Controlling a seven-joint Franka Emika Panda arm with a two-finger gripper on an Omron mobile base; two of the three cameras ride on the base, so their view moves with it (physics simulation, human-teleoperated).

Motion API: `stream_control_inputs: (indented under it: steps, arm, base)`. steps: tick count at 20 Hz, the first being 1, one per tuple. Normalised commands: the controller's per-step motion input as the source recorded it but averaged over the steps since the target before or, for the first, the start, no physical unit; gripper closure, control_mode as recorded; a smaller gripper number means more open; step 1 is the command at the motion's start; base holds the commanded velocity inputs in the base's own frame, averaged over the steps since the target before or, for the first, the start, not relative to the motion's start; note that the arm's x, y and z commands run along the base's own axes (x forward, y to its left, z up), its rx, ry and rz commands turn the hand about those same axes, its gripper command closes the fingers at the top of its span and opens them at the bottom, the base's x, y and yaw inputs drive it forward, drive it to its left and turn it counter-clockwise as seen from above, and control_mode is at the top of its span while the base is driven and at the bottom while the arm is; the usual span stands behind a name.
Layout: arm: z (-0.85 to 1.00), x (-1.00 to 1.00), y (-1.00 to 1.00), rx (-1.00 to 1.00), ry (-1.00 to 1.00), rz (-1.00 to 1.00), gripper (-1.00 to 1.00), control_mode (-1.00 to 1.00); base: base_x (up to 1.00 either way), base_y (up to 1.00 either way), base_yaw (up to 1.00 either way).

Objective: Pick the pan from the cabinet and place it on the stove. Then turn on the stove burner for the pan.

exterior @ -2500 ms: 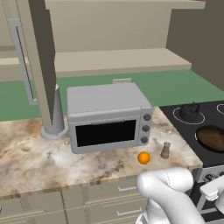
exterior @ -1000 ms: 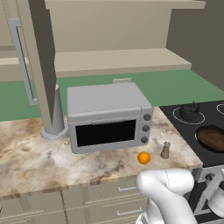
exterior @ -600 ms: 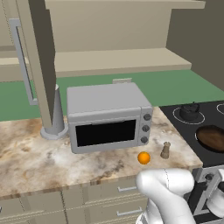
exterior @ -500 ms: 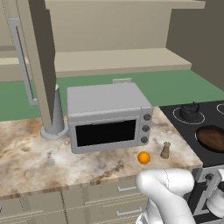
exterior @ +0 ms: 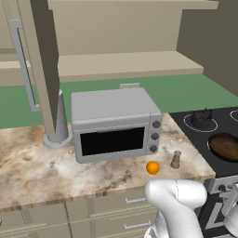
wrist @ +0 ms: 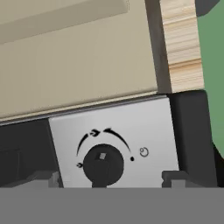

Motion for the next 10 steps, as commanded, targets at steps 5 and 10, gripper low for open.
stream_control_inputs:
  steps: [5, 10]
  arm:
    - [0.02, -0.74, 0.14, 0.00, 0.00, 0.00, -1.00, -1.00]
    - [0.15, -0.82, 0.14, 0.00, 0.00, 0.00, -1.00, -1.00]
  base:
    - [0.00, 0.00, 0.00]
    - [0.00, 0.00, 0.00]
